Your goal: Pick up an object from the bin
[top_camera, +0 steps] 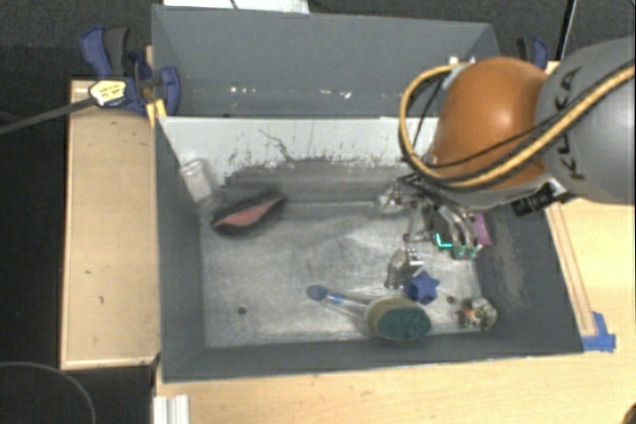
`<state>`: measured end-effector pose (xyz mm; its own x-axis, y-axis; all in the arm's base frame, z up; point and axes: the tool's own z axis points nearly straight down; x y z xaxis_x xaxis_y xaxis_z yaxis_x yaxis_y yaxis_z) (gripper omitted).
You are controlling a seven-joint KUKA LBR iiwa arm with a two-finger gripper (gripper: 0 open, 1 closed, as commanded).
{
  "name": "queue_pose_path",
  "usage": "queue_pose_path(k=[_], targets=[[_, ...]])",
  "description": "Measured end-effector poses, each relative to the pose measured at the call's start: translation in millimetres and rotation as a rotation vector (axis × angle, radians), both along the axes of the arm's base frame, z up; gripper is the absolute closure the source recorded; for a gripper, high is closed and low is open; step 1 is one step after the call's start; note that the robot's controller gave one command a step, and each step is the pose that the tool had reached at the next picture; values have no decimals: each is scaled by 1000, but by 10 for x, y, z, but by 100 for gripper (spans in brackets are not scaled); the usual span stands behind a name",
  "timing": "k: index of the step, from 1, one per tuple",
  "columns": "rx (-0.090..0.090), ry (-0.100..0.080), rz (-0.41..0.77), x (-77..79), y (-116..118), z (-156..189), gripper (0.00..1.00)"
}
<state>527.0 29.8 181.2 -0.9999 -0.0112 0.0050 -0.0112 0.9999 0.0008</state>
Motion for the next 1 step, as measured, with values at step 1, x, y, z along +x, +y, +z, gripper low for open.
queue_pose_path(k=[1], targets=[[9,-3,122,-236,-224,-991,0]])
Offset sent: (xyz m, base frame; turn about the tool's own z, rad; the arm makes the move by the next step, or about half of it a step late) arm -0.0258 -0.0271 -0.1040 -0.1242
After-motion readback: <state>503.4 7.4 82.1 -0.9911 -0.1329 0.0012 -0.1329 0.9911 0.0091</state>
